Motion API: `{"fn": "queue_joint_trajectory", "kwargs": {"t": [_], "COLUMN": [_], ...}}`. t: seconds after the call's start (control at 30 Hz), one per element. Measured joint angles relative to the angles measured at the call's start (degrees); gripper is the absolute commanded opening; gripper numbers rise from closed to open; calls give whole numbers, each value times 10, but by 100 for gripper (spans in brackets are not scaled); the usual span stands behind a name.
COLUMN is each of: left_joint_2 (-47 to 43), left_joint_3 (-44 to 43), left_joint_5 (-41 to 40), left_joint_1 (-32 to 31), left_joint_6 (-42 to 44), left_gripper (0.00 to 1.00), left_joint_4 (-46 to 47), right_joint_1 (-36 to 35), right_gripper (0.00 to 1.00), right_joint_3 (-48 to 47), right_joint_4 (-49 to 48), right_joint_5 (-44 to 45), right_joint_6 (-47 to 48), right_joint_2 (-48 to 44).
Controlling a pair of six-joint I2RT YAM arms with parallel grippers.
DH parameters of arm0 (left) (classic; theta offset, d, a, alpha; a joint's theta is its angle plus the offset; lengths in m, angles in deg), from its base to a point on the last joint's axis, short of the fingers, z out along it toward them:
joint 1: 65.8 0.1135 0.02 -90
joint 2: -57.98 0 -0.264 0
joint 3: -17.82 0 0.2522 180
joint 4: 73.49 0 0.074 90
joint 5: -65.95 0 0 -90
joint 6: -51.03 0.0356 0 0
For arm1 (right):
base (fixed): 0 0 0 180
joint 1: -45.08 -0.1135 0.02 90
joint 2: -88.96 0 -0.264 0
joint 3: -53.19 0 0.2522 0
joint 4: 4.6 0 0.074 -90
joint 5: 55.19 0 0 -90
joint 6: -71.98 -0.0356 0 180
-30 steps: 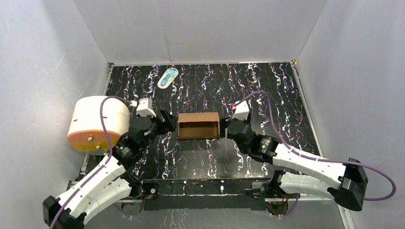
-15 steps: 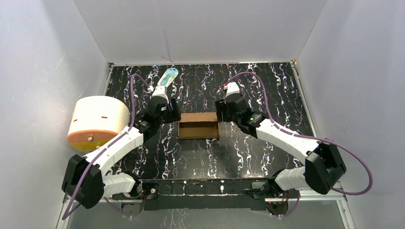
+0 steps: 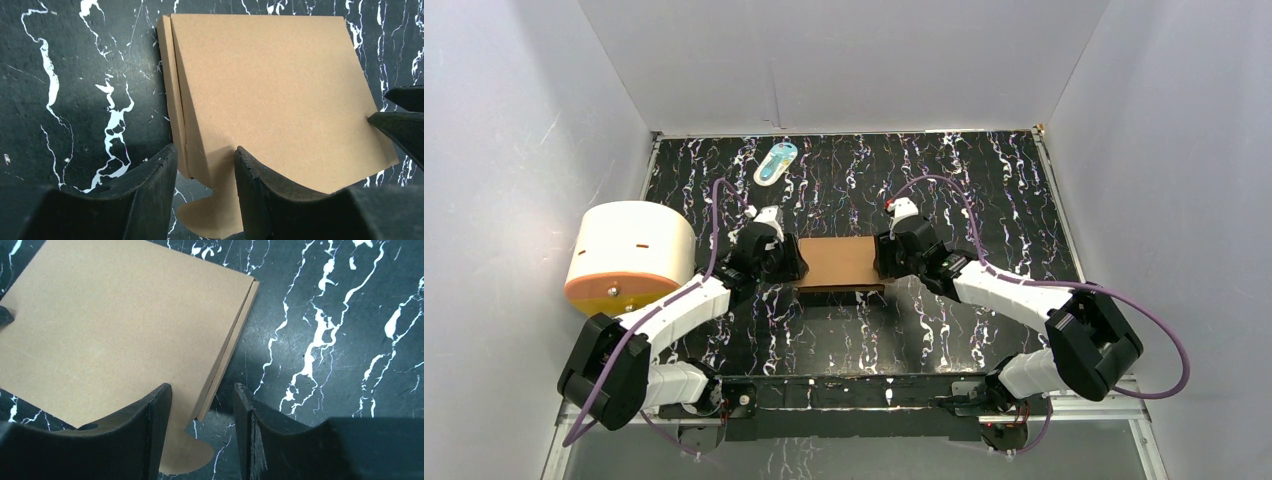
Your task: Fold the paper box
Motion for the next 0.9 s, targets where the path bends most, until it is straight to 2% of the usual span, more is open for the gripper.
{"fn": "queue_joint_trajectory", "kwargs": {"t": [0.23, 0.9], "left_joint_2": [2, 5], "left_joint_3": [19, 93], "left_joint_5": [5, 5], "left_joint_1": [0, 0], "left_joint_6": [-5, -51], "left_gripper": [47, 45], "left_joint_4": [14, 130], "right_joint_1": [0, 3], "right_gripper": [54, 50], "right_joint_3": [43, 108], "right_joint_4": [-46, -165], "right_joint_5": [-12, -29], "right_joint_6": [-7, -21], "right_joint_2": [4, 31]}}
